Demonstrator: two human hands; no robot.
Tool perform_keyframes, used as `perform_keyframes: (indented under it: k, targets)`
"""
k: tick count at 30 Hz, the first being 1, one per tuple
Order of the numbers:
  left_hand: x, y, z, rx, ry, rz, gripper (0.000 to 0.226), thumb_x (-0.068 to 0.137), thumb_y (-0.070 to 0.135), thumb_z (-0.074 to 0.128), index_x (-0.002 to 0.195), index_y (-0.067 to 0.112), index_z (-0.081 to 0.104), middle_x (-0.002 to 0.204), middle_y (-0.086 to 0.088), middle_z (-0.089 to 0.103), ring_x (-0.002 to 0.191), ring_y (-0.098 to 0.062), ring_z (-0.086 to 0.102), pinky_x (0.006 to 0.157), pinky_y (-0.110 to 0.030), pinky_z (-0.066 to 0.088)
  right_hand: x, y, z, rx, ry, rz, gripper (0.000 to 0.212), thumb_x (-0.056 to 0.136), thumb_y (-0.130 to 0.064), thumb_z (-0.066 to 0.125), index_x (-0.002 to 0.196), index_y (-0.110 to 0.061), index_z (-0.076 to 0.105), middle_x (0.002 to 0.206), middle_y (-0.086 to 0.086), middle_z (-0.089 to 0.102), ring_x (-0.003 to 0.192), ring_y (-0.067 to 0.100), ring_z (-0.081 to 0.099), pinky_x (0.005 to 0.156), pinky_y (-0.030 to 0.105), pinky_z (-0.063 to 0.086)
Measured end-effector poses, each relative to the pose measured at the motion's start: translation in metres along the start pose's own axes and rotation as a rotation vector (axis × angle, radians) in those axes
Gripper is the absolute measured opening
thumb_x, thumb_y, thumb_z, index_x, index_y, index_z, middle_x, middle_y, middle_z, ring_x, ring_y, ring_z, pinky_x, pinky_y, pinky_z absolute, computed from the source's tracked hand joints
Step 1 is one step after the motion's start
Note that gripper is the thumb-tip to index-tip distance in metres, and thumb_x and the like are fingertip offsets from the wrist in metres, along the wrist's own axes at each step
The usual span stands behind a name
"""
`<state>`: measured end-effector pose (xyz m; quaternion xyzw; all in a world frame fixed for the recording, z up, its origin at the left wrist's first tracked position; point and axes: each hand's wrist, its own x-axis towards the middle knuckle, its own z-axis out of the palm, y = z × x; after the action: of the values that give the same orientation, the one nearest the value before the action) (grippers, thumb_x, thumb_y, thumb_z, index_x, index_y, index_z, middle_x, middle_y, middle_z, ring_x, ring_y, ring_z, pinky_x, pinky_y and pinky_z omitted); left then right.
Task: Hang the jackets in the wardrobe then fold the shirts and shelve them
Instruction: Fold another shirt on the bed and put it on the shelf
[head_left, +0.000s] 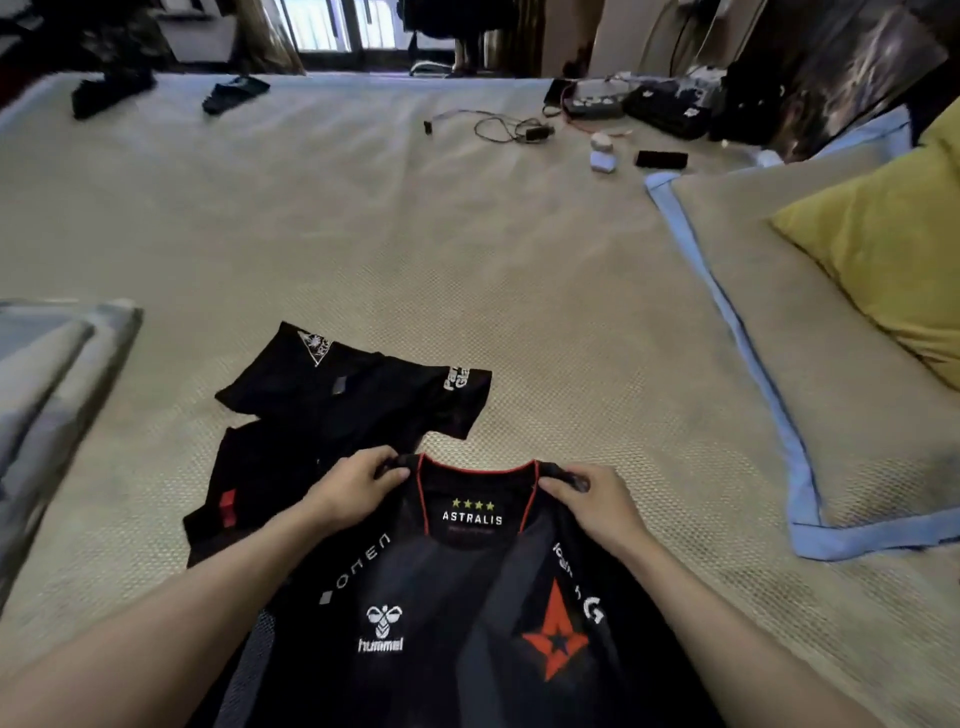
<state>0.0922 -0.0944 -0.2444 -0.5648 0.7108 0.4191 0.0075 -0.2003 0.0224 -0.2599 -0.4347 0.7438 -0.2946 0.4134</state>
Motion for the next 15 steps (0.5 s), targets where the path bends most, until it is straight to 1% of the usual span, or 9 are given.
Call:
perform_keyframes:
  k: [2, 5, 7, 8, 10, 11, 12, 13, 15]
  targets:
    - [0.024, -0.014, 0.01, 0.042, 0.028, -0.034, 0.019, 0.097, 0.041, 0.06, 0.08, 0.032, 0.058, 0.084, 0.007, 0.069, 0.086, -0.017, 0.066, 0.087, -0.041, 0.053, 0.028, 0.017, 0.011, -0.012, 0.04, 0.018, 0.009, 0.089, -0.028, 0.077, 0.087, -0.02, 0.08, 0.078, -0.006, 0.076, 0.076, 0.008, 0.07, 0.074, 0.029, 0.05]
    - [0.048, -0.025, 0.013, 0.082, 0.103, -0.048, 0.021, 0.096, 0.049, 0.056, 0.081, 0.034, 0.058, 0.087, 0.008, 0.069, 0.094, -0.022, 0.067, 0.087, -0.044, 0.053, 0.063, 0.03, 0.017, -0.054, 0.102, -0.012, 0.017, 0.088, -0.027, 0.078, 0.083, -0.011, 0.077, 0.074, 0.001, 0.074, 0.067, 0.01, 0.064, 0.068, 0.028, 0.047]
    - [0.058, -0.026, 0.011, 0.137, 0.17, -0.053, 0.022, 0.097, 0.052, 0.053, 0.101, 0.034, 0.063, 0.105, 0.003, 0.072, 0.107, -0.029, 0.065, 0.088, -0.042, 0.051, 0.083, 0.028, 0.016, -0.073, 0.14, -0.043, 0.018, 0.086, -0.03, 0.08, 0.079, -0.013, 0.077, 0.068, -0.004, 0.071, 0.063, 0.002, 0.061, 0.064, 0.019, 0.044]
    - [0.061, -0.024, 0.012, 0.184, 0.198, -0.059, 0.026, 0.098, 0.053, 0.051, 0.111, 0.033, 0.063, 0.113, 0.0, 0.071, 0.111, -0.032, 0.063, 0.086, -0.04, 0.05, 0.089, 0.027, 0.015, -0.074, 0.153, -0.049, 0.021, 0.084, -0.034, 0.081, 0.078, -0.014, 0.077, 0.069, -0.005, 0.071, 0.066, 0.003, 0.063, 0.065, 0.019, 0.046]
    - [0.061, -0.018, 0.016, 0.291, 0.244, -0.068, 0.032, 0.1, 0.05, 0.048, 0.119, 0.027, 0.059, 0.117, -0.006, 0.069, 0.11, -0.036, 0.063, 0.078, -0.04, 0.045, 0.092, 0.027, 0.011, -0.112, 0.151, -0.025, 0.036, 0.079, -0.048, 0.082, 0.074, -0.013, 0.075, 0.07, -0.001, 0.072, 0.071, 0.016, 0.069, 0.071, 0.033, 0.051]
    - [0.057, -0.014, 0.019, 0.359, 0.284, -0.068, 0.032, 0.101, 0.046, 0.049, 0.12, 0.023, 0.056, 0.116, -0.007, 0.068, 0.107, -0.036, 0.063, 0.076, -0.041, 0.046, 0.088, 0.026, 0.006, -0.152, 0.112, 0.007, 0.045, 0.075, -0.056, 0.083, 0.069, -0.012, 0.072, 0.068, -0.001, 0.072, 0.07, 0.018, 0.069, 0.071, 0.035, 0.051]
    - [0.051, -0.011, 0.023, 0.456, 0.366, -0.045, 0.03, 0.101, 0.04, 0.052, 0.121, 0.018, 0.054, 0.115, -0.009, 0.064, 0.105, -0.036, 0.062, 0.076, -0.043, 0.047, 0.081, 0.023, -0.003, -0.18, 0.034, 0.057, 0.052, 0.071, -0.062, 0.083, 0.067, -0.011, 0.071, 0.066, -0.002, 0.072, 0.068, 0.018, 0.07, 0.068, 0.034, 0.051]
    - [0.045, -0.008, 0.028, 0.593, 0.479, 0.03, 0.03, 0.099, 0.032, 0.055, 0.124, 0.015, 0.052, 0.116, -0.01, 0.061, 0.103, -0.035, 0.06, 0.078, -0.046, 0.049, 0.073, 0.022, -0.014, -0.185, -0.074, 0.129, 0.056, 0.068, -0.064, 0.084, 0.069, -0.01, 0.073, 0.069, -0.001, 0.075, 0.069, 0.017, 0.073, 0.066, 0.031, 0.051]
    - [0.03, 0.003, 0.049, 0.785, 0.613, 0.323, 0.039, 0.096, 0.017, 0.054, 0.133, 0.009, 0.051, 0.123, -0.013, 0.057, 0.108, -0.034, 0.057, 0.09, -0.048, 0.046, 0.058, 0.024, -0.044, -0.201, -0.332, 0.295, 0.048, 0.067, -0.058, 0.088, 0.07, -0.011, 0.077, 0.073, 0.0, 0.078, 0.068, 0.013, 0.076, 0.06, 0.021, 0.051]
